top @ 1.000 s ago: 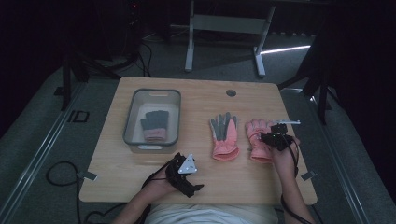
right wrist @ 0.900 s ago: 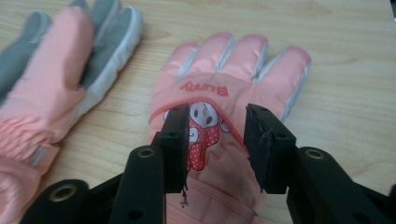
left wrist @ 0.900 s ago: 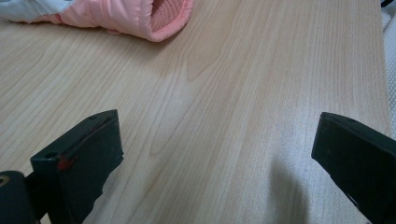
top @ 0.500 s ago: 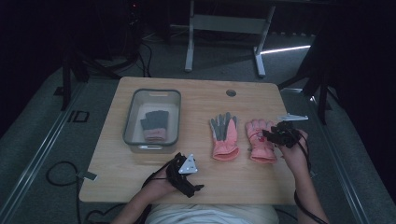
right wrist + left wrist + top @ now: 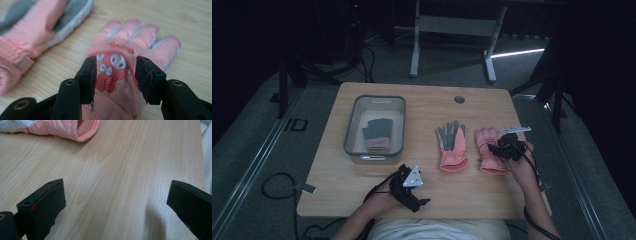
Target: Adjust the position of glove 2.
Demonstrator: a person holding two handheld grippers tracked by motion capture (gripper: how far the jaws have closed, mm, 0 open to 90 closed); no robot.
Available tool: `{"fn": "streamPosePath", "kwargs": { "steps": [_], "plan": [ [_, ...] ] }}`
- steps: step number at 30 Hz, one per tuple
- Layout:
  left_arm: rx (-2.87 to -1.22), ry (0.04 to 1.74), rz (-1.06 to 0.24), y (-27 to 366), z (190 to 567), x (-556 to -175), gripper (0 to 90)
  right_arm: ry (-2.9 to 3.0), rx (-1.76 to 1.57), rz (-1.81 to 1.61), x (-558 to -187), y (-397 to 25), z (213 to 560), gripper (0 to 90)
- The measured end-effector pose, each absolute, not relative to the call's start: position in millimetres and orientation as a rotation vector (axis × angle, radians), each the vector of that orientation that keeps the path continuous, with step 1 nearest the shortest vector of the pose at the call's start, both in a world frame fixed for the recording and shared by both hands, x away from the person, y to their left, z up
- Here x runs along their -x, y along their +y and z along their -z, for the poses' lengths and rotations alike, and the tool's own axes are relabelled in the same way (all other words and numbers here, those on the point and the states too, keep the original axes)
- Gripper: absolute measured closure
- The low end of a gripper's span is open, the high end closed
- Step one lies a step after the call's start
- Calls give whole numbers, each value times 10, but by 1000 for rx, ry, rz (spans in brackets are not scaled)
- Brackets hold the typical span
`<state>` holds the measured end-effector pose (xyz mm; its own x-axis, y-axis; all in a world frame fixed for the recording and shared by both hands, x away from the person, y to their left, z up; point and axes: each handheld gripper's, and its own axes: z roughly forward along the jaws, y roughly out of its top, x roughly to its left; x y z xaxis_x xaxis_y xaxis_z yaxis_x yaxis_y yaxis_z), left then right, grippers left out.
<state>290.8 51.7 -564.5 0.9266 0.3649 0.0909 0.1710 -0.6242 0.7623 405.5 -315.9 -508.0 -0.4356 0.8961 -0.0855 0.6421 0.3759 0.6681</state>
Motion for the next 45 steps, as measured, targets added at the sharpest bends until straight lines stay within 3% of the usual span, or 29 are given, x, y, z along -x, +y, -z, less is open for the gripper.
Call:
{"fn": "streamPosePath", "kwargs": {
  "steps": [5, 6, 9, 10, 16, 24, 34, 37, 45],
  "plan": [
    [-2251, 383, -298, 515, 5643, -2908, 29, 2189, -1342, -777, -4032, -3173, 5203, 541],
    [-2250, 382, -306, 514, 5644, -2907, 29, 2176, -1350, -768, -4038, -3178, 5247, 625],
    [-2249, 381, -307, 516, 5643, -2909, 29, 2154, -1379, -761, -4046, -3179, 5298, 692],
    [-2247, 383, -307, 518, 5640, -2912, 29, 2139, -1402, -769, -4046, -3172, 5313, 756],
    [-2246, 384, -302, 514, 5639, -2910, 29, 2104, -1429, -756, -4041, -3121, 5293, 853],
    [-2249, 389, -302, 516, 5637, -2914, 29, 2037, -1445, -773, -3968, -3107, 5058, 877],
    [-2245, 430, -324, 528, 5635, -2934, 27, 1940, -1431, -837, -3917, -2915, 4504, 879],
    [-2253, 440, -330, 525, 5632, -2935, 21, 1933, -1363, -875, -3882, -2689, 4315, 880],
    [-2243, 493, -330, 547, 5640, -2954, 11, 1981, -1314, -900, -3878, -2274, 4224, 881]
  ]
}}
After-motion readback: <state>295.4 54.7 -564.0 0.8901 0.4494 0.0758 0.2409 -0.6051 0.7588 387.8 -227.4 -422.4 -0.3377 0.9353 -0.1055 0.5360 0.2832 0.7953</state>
